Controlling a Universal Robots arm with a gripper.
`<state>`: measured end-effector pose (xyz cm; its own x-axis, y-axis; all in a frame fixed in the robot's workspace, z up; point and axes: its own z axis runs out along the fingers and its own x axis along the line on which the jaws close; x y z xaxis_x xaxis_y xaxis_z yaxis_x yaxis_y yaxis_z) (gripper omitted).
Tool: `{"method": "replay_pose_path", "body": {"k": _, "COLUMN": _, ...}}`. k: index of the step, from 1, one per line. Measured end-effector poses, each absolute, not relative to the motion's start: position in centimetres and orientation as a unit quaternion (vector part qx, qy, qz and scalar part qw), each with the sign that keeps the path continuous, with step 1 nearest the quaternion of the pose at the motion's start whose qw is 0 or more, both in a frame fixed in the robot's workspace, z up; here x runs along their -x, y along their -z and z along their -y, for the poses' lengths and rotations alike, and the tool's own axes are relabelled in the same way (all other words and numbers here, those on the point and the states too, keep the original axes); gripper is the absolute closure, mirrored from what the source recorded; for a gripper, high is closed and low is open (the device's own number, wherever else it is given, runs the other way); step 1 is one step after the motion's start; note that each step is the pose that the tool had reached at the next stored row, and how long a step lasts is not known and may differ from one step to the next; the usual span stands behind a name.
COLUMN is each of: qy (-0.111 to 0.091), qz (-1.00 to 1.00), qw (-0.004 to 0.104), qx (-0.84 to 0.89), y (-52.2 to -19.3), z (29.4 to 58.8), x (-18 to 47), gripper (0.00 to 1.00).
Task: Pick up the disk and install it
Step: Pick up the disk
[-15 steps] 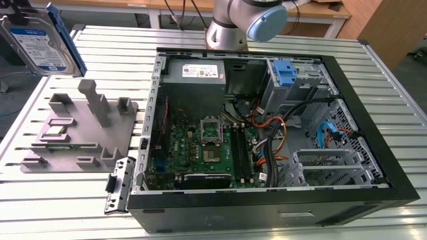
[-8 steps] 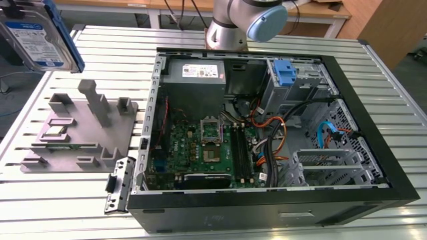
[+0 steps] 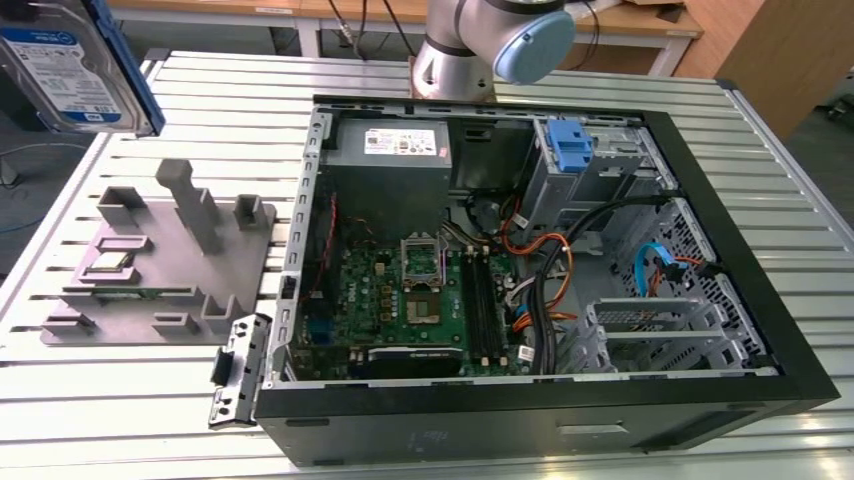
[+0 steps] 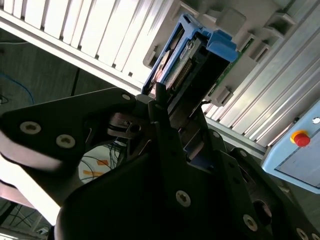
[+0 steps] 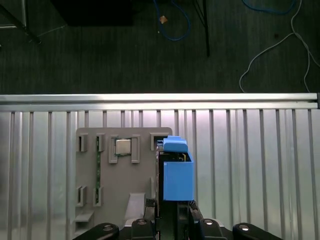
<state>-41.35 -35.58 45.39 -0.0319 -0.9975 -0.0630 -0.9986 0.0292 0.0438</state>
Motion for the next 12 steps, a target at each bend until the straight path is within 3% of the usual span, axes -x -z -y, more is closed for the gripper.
{"method": "replay_pose_path", "body": {"k": 12, "qy": -0.038, "qz": -0.717, "qw": 0.007, "qx": 0.696, "y": -45.68, "z": 35.58, "x": 41.35, "gripper": 0.65}}
